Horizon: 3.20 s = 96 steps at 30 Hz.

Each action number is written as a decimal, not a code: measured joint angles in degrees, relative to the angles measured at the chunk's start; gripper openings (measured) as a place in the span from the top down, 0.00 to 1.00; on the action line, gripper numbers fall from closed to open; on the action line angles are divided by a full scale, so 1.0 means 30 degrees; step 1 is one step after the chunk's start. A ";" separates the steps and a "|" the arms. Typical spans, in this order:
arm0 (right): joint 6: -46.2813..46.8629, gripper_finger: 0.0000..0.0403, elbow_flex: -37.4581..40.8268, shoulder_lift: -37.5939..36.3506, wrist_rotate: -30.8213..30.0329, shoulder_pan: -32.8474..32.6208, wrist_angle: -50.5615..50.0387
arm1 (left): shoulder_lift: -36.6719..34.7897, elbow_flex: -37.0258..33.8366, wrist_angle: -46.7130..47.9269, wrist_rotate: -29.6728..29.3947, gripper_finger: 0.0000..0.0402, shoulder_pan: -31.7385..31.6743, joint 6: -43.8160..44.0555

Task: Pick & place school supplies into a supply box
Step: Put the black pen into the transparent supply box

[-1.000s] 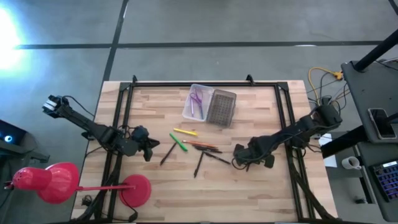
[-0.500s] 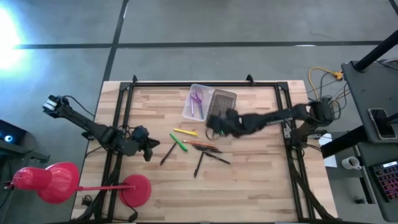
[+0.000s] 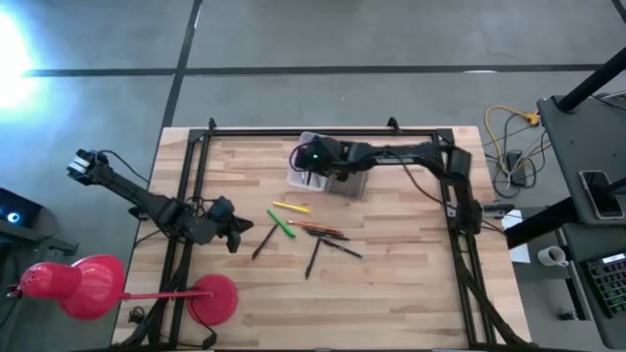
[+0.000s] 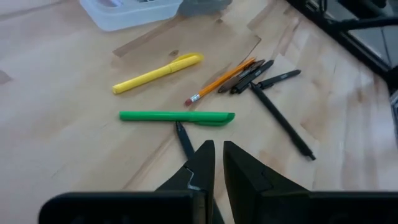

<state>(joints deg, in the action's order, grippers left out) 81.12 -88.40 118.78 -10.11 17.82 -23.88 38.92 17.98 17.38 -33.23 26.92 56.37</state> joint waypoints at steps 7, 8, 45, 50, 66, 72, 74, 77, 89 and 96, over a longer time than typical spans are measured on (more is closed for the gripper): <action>-0.0201 0.75 -0.2490 0.1713 0.0055 -0.0029 -0.2221 | 0.0005 0.0000 -0.0033 0.0000 0.96 0.0000 0.1353; -0.0221 0.72 -0.2629 0.1711 -0.0225 -0.0048 -0.2467 | 0.0007 0.0000 -0.0032 0.0004 0.96 0.0000 0.1400; -1.9200 0.63 -0.2581 -0.1432 0.2921 -0.6583 -1.0979 | 0.0338 0.0720 -0.0807 0.3006 0.81 -0.2692 -0.4682; -1.7444 0.62 -0.2562 -0.2410 0.2159 -0.7139 -1.2558 | 0.0897 0.0940 -0.0796 0.5231 0.65 -0.4619 -0.5183; -0.9047 0.60 -0.0798 -0.3612 0.0319 -0.9007 -1.5898 | 1.1699 0.6974 0.4338 0.7913 0.66 -0.5326 -0.2135; -0.8312 0.60 -0.0525 -0.3612 0.0321 -0.9914 -1.6065 | 1.4573 0.8900 0.4374 0.8993 0.66 -0.5326 -0.1974; -0.8313 0.60 -0.0273 -0.3612 0.0268 -1.0082 -1.6136 | 1.5408 0.9326 0.4474 0.9041 0.66 -0.5348 -0.1242; -0.8192 0.60 0.0144 -0.3612 -0.0127 -1.0177 -1.7014 | 1.6599 0.9759 0.4411 0.9049 0.66 -0.5474 -0.0596; -0.9084 0.60 0.2540 -0.5199 -0.1771 -1.1423 -1.8131 | 1.8678 1.1706 0.6419 0.9332 0.66 -0.5746 0.1331; -0.8409 0.60 0.6159 -0.8645 -0.2630 -1.1477 -1.6102 | 1.8481 1.4651 1.1783 0.7636 0.66 -0.5920 0.1417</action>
<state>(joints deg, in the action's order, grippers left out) 55.89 -69.92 92.84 -18.00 -16.61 -72.18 94.36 61.93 52.73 -10.33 9.16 60.62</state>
